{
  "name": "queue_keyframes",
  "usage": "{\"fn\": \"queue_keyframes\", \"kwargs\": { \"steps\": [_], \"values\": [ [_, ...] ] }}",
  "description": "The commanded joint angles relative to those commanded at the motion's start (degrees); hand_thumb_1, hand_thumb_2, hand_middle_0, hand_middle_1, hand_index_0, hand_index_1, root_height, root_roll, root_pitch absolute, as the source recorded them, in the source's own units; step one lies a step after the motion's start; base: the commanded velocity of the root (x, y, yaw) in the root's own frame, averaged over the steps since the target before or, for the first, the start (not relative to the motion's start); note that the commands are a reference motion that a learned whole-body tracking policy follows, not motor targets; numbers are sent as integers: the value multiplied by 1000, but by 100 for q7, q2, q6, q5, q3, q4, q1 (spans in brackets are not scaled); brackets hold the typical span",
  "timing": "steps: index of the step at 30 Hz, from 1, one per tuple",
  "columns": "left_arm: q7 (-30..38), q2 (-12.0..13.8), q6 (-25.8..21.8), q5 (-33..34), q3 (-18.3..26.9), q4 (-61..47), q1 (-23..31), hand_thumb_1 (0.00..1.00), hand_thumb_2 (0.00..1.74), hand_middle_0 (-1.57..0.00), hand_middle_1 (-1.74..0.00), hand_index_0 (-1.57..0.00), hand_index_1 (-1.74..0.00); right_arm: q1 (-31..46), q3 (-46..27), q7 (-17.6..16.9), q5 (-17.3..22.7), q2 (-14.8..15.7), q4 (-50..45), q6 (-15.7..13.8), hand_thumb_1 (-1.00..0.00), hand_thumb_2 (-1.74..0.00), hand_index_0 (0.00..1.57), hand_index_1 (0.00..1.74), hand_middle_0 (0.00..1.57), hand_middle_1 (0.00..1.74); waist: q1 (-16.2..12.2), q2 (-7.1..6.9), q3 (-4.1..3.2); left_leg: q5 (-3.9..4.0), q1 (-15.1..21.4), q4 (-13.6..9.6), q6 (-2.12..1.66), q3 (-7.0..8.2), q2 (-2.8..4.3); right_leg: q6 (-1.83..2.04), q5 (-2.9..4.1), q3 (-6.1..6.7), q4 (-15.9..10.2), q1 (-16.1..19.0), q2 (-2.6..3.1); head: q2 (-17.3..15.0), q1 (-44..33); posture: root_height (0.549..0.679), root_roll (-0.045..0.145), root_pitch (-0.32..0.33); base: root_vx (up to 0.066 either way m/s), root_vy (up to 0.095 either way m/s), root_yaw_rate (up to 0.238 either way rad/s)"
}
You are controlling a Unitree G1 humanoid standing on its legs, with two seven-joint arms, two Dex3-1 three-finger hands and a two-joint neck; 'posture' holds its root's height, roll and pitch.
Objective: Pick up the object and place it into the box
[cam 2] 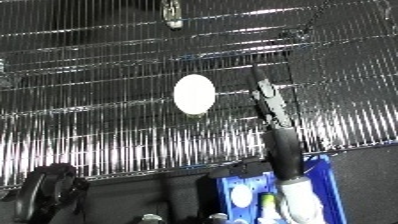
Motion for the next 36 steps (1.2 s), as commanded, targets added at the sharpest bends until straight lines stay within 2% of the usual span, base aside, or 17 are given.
{"fn": "queue_keyframes", "kwargs": {
  "steps": [5,13,21,27,36],
  "values": [
    [5,23,27,8,31,-28,-21,1000,1740,-1570,-1740,-1570,-1740,-29,10,-7,-79,-40,158,65,0,0,0,0,0,0,8,20,44,-32,-109,120,12,20,11,0,-1,1,121,-143,-10,87,136,626,73,-64,34,24,25],
    [86,90,66,18,-44,-102,-175,1000,1740,-1570,-1740,-1570,-1740,-309,62,-199,-68,-83,599,52,0,0,0,0,0,0,20,73,200,-122,-497,479,60,44,2,-14,-31,-2,498,-589,8,258,435,613,67,-52,1,16,27],
    [260,144,63,-32,-154,-219,-248,1000,1740,-1570,-1740,-1570,-1740,-564,40,-522,-136,-75,835,-64,0,0,0,0,0,0,3,140,206,-205,-985,719,100,78,-13,-20,-61,16,749,-1115,71,558,554,606,60,-5,-35,20,6],
    [314,190,30,-64,-210,-255,-313,1000,1740,-1570,-1740,-1570,-1740,-835,83,-553,-192,-156,1007,-88,0,0,0,0,0,0,7,186,206,-249,-1270,822,114,92,-8,-26,-73,11,840,-1414,83,870,674,602,59,28,-31,13,-7],
    [373,183,-48,-123,-350,-263,-496,1000,1740,-1570,-1740,-1570,-1740,-1444,292,-582,-216,-279,1278,31,0,0,0,0,0,0,46,254,206,-320,-1664,1000,137,111,-1,-60,-121,-5,1015,-1828,101,1254,855,597,58,73,-30,12,-3]
  ]
}}
